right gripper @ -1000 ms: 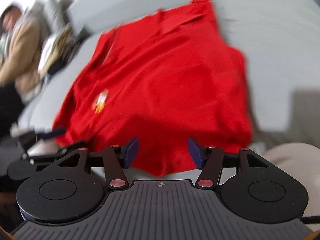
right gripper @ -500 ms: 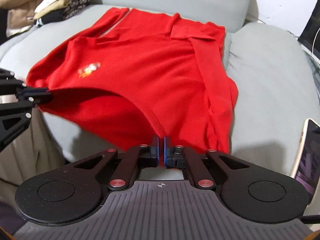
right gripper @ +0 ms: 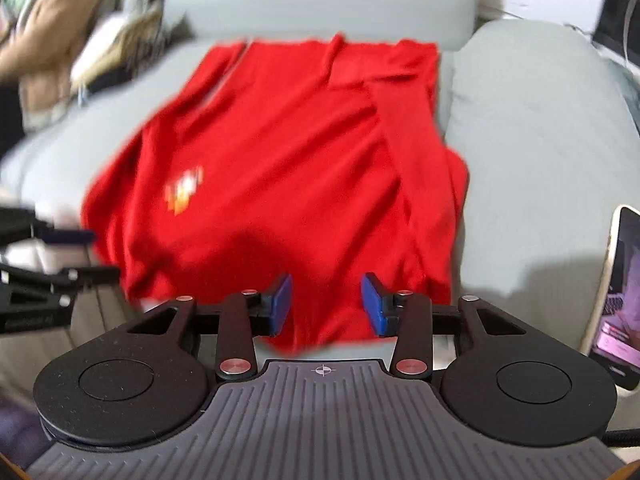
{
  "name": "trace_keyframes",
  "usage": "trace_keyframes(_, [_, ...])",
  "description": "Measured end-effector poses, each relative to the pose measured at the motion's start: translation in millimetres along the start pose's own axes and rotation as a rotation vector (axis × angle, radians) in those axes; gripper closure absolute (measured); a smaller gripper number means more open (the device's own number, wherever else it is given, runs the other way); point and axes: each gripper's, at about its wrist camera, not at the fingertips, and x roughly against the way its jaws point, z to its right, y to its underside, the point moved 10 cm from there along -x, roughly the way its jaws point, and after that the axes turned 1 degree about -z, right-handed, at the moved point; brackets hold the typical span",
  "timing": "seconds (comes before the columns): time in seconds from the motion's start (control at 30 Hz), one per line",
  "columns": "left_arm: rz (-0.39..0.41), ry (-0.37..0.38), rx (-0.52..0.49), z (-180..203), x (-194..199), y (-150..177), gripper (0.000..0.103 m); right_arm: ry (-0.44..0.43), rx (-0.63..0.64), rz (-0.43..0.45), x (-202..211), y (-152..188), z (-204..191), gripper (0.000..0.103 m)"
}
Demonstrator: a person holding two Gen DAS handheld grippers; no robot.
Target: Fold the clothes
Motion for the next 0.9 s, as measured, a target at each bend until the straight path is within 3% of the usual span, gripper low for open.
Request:
trace_keyframes(0.07, [-0.007,-0.039,-0.003,-0.6,-22.4,-7.6,0.052,0.010,-0.030,-0.015,-17.4,-5.7,-2.1,0.062])
trace_keyframes(0.13, [-0.074,-0.063,-0.002,-0.6,-46.1,-2.0,0.064,0.007,-0.051,-0.055,-37.5,-3.2,-5.6,0.065])
trace_keyframes(0.23, [-0.126,-0.085,-0.026,0.2,-59.8,8.4,0.066,0.016,-0.027,-0.125,-47.3,12.5,-10.2,0.065])
trace_keyframes(0.3, [-0.175,-0.070,-0.045,2.1,-53.0,13.7,0.066,0.023,0.004,-0.158,-45.4,22.1,-12.9,0.064])
trace_keyframes(0.37, [-0.216,0.002,-0.002,4.0,-42.7,18.4,0.062,0.019,0.015,-0.187,-37.3,28.4,-13.1,0.065])
trace_keyframes(0.43, [-0.216,0.039,0.023,6.3,-32.7,19.9,0.057,0.015,0.025,-0.215,-28.4,34.3,-13.1,0.063])
trace_keyframes(0.57, [-0.149,0.016,0.045,5.9,-12.5,5.9,0.052,0.010,-0.005,-0.172,-6.2,26.8,-13.0,0.055])
trace_keyframes(0.67, [-0.089,0.014,0.060,3.4,-4.4,-14.9,0.041,0.004,-0.045,-0.069,14.8,6.0,-6.0,0.051])
trace_keyframes(0.77, [-0.033,0.016,0.080,2.8,-0.4,-34.3,0.036,0.066,-0.146,0.151,48.1,-24.6,30.3,0.050])
trace_keyframes(0.9, [-0.016,0.071,0.151,9.3,-3.8,-49.7,0.037,0.200,-0.535,0.524,101.1,-43.3,126.3,0.034])
